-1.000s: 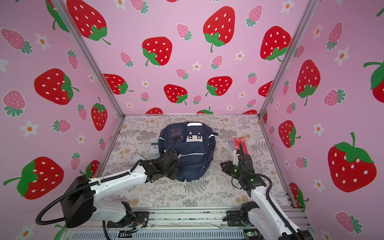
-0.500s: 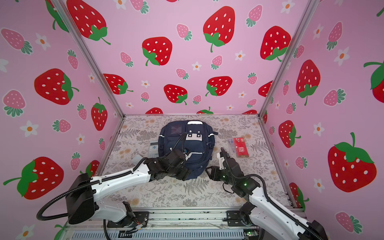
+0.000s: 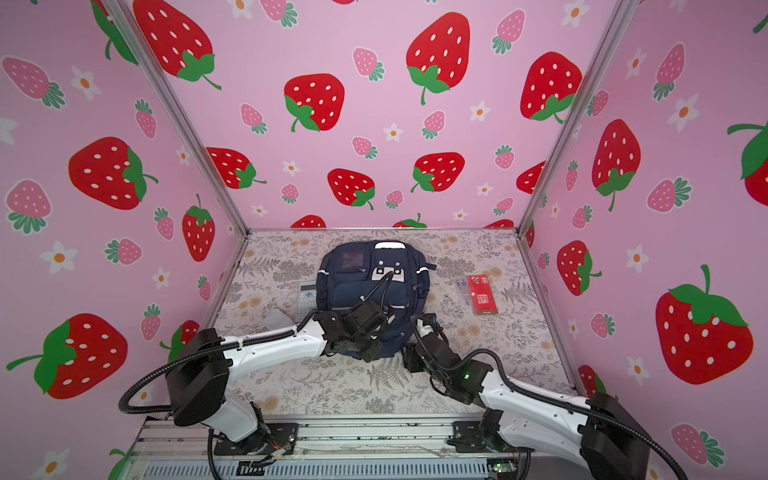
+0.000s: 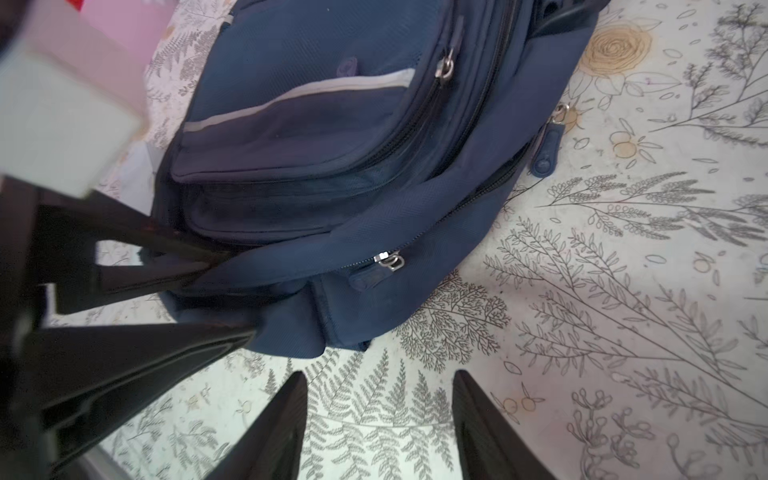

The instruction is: Pack the student bag

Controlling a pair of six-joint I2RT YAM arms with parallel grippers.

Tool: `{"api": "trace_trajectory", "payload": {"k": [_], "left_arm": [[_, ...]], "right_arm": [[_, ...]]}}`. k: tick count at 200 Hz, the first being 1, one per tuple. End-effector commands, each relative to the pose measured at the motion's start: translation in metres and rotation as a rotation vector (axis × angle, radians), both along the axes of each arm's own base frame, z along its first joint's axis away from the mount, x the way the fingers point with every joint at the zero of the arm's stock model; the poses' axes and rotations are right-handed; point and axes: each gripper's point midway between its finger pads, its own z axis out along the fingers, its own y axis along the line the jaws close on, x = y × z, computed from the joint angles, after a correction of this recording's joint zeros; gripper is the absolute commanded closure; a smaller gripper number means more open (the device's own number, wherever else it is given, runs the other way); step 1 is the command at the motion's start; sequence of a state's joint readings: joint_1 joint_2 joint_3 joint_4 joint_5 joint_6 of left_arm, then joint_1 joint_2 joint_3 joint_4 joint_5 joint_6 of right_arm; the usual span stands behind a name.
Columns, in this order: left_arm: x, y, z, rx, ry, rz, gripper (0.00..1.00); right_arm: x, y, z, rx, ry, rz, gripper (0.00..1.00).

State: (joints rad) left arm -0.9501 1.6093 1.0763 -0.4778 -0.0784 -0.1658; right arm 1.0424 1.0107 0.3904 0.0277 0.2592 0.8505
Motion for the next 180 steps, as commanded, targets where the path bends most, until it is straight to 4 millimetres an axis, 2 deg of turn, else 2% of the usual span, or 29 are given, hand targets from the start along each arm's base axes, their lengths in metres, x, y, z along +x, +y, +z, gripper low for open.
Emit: {"api": "trace_trajectory", "payload": {"k": [1,20,40,53,83,98,131,146,165,180], "left_arm": [[0.004,-0.016,0.028,-0.072,-0.025,-0.035,0.8],[0.0,-0.024,0.047,-0.152,-0.027,-0.052,1.0],[-0.006,-0.027,0.062,-0.202,-0.023,-0.072,1.0],[-0.009,-0.026,0.068,-0.22,-0.026,-0.079,1.0],[-0.01,-0.021,0.07,-0.221,-0.042,-0.081,1.0],[-0.009,-0.018,0.069,-0.214,-0.043,-0.073,1.0],[-0.009,-0.018,0.07,-0.221,-0.042,-0.072,1.0],[-0.008,-0.02,0.074,-0.232,-0.045,-0.073,1.0],[-0.008,-0.021,0.078,-0.244,-0.045,-0.075,1.0],[-0.008,-0.02,0.083,-0.252,-0.051,-0.076,1.0]], "right_arm": [[0.014,0.011,0.011,0.036,-0.062,-0.028,0.42],[0.02,0.021,0.018,0.06,-0.088,-0.024,0.39],[0.035,0.018,0.018,0.03,-0.097,-0.094,0.36],[0.044,0.013,0.012,-0.001,-0.076,-0.134,0.36],[0.057,-0.023,-0.016,-0.138,0.028,-0.269,0.41],[0.053,-0.033,-0.015,-0.146,0.035,-0.28,0.43],[0.038,-0.03,0.01,-0.067,-0.022,-0.128,0.46],[0.03,-0.019,0.022,-0.013,-0.056,0.011,0.43],[0.016,-0.003,0.026,0.058,-0.051,0.203,0.43],[0.011,0.002,0.024,0.074,-0.054,0.283,0.43]]}}
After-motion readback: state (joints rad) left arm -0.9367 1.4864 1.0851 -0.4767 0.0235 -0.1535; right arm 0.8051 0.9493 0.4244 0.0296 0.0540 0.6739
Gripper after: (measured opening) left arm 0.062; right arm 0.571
